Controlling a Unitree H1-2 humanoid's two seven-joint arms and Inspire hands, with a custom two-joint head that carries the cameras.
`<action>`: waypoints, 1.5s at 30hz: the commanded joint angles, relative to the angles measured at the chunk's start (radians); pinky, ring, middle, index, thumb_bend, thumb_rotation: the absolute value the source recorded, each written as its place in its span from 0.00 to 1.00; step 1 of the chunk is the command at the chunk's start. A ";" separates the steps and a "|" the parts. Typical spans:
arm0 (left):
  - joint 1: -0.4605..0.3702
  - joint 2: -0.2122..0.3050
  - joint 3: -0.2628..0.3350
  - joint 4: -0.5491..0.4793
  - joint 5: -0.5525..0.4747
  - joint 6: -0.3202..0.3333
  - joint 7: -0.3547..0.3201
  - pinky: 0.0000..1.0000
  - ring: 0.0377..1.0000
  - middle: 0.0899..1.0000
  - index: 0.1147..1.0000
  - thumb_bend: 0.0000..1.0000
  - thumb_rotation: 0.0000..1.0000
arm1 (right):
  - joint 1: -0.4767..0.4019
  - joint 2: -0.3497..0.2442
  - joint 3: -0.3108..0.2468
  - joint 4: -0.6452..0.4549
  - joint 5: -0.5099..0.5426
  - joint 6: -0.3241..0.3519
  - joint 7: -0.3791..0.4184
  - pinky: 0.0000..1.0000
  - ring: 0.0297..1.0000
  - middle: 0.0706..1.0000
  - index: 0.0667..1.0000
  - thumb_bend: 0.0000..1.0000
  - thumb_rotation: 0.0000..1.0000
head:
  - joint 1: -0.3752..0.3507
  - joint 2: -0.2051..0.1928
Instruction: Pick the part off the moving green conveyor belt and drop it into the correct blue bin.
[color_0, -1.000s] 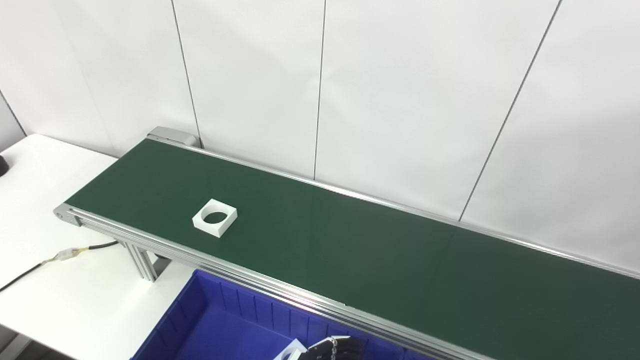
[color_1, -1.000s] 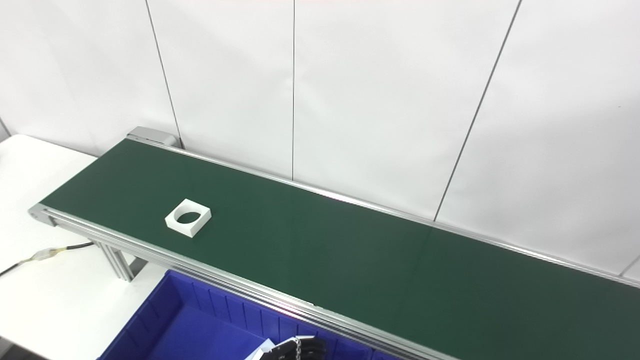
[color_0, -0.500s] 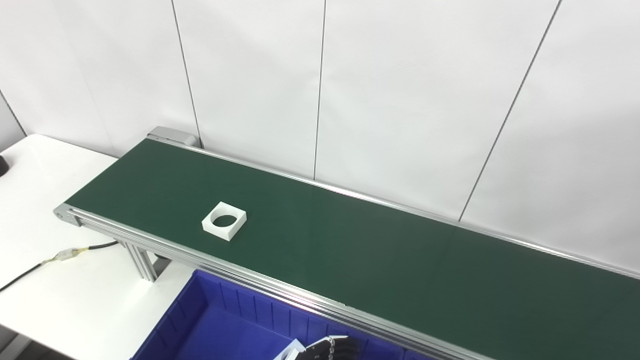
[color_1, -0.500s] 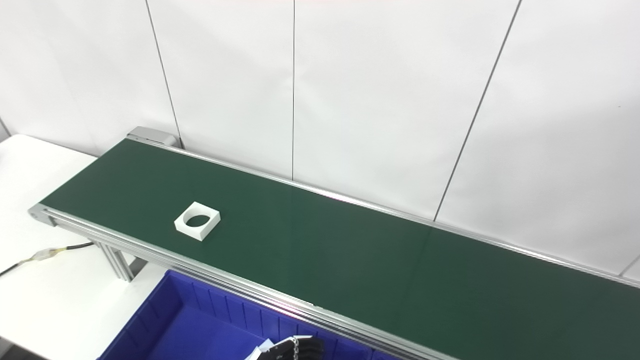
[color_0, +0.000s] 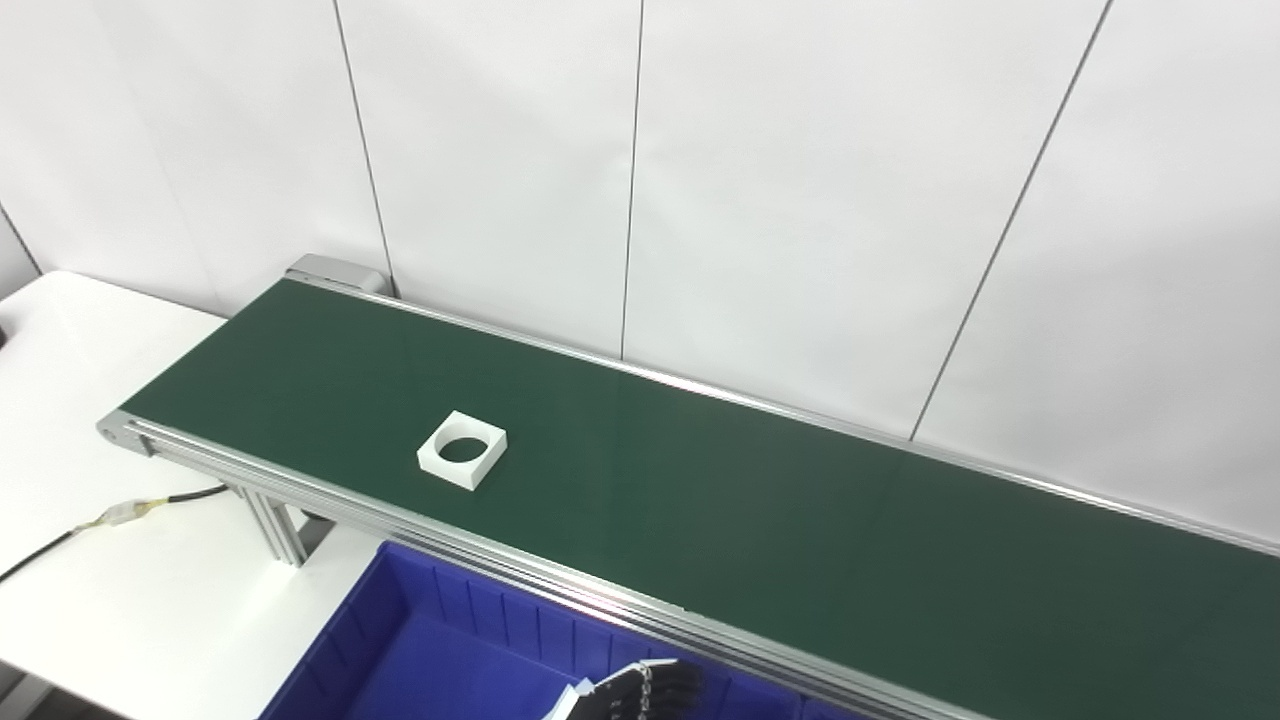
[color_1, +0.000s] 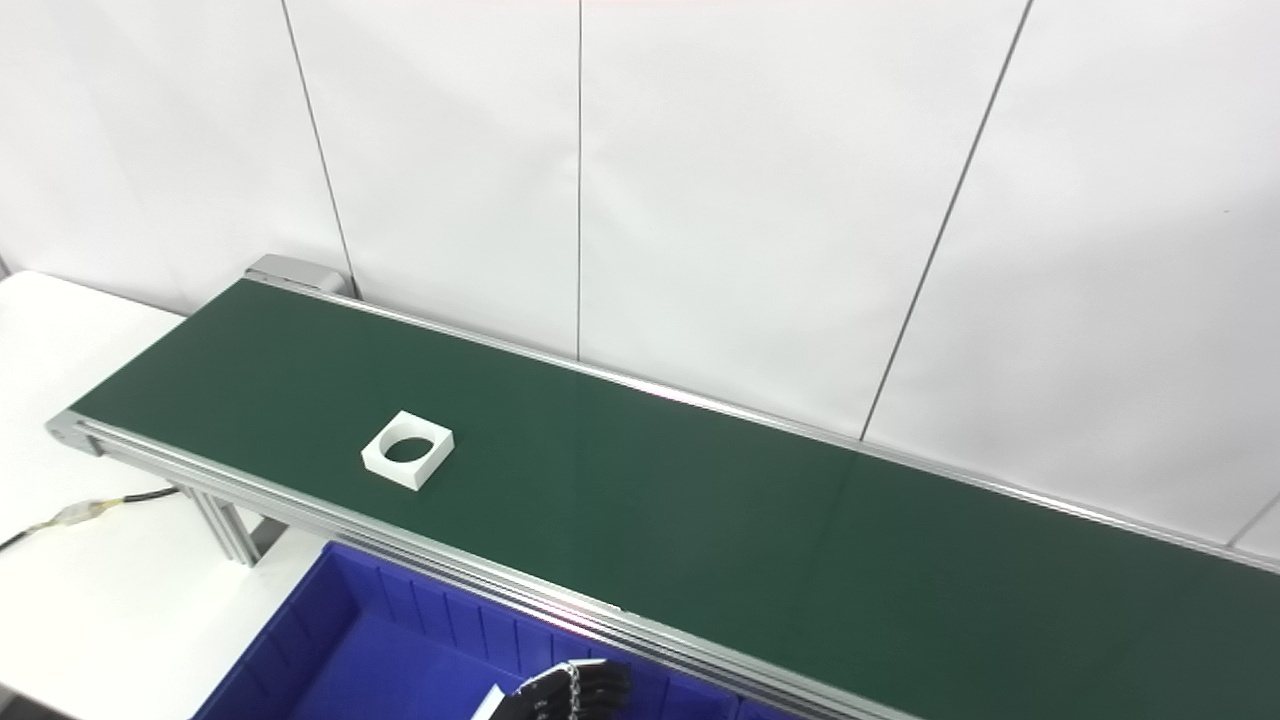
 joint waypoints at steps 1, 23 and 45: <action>-0.014 0.015 0.001 -0.049 -0.032 -0.038 -0.033 0.74 0.74 0.75 0.73 0.83 0.00 | -0.002 0.010 0.005 -0.023 0.002 -0.054 -0.004 0.61 0.68 0.76 0.81 0.63 0.02 | -0.008 0.003; -0.225 0.035 0.111 -0.365 0.009 0.072 0.000 0.81 0.79 0.78 0.79 0.59 0.05 | -0.030 0.012 0.012 -0.007 0.000 -0.053 -0.017 0.60 0.67 0.74 0.79 0.69 0.01 | -0.040 0.027; -0.620 0.293 0.119 -0.173 0.125 0.196 -0.105 0.76 0.80 0.85 0.83 0.71 0.10 | -0.054 0.014 0.017 -0.006 -0.028 -0.054 -0.021 0.61 0.67 0.75 0.79 0.68 0.00 | -0.085 0.048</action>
